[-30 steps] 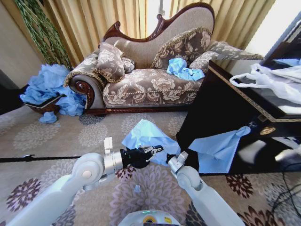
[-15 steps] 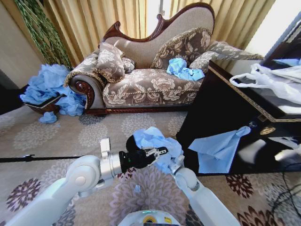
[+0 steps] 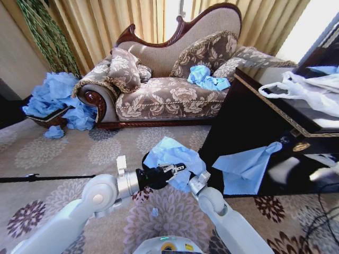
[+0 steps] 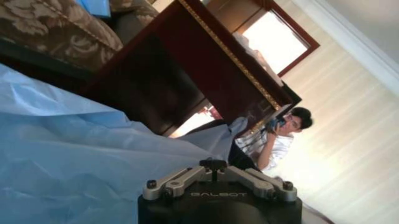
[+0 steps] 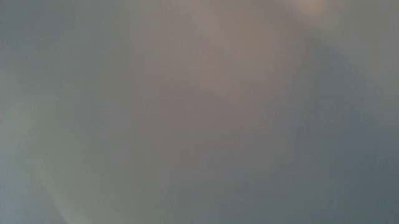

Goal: Place a garbage bag over the trash bin.

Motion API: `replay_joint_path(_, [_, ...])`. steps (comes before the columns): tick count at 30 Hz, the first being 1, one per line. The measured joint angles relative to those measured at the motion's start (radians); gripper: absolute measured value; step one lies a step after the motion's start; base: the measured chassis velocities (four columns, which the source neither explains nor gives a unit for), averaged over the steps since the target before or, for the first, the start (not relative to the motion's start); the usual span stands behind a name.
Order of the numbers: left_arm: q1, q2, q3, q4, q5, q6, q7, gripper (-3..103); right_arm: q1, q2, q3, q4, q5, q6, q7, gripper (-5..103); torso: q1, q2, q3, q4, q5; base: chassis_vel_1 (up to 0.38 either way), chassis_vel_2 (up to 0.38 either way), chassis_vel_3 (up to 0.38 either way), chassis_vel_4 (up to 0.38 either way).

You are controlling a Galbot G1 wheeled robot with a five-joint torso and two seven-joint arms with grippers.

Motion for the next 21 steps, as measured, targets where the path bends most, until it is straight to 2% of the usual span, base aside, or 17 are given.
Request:
replay_joint_path(14, [0.014, -0.023, -0.019, -0.021, -0.019, -0.011, 0.001, 0, 0.083, 0.043, -0.06, -0.125, 0.005, 0.01, 0.003, 0, 0.0, 0.0, 0.0, 0.0, 0.0, 0.0, 0.0, 0.0, 0.0])
replay_joint_path(18, [0.002, -0.051, -0.036, 0.034, -0.001, -0.039, 0.009, 0, 0.13, 0.06, -0.093, -0.177, 0.008, 0.01, 0.01, 0, 0.0, 0.0, 0.0, 0.0002, -0.0002, 0.0, 0.0, 0.0, 0.0])
replay_joint_path(21, [-0.051, -0.089, -0.053, 0.106, -0.005, -0.07, -0.002, 0, 0.189, 0.067, -0.127, -0.217, 0.021, 0.004, 0.025, 0, 0.0, 0.0, 0.0, -0.0001, -0.0003, 0.0, 0.0, 0.0, 0.0])
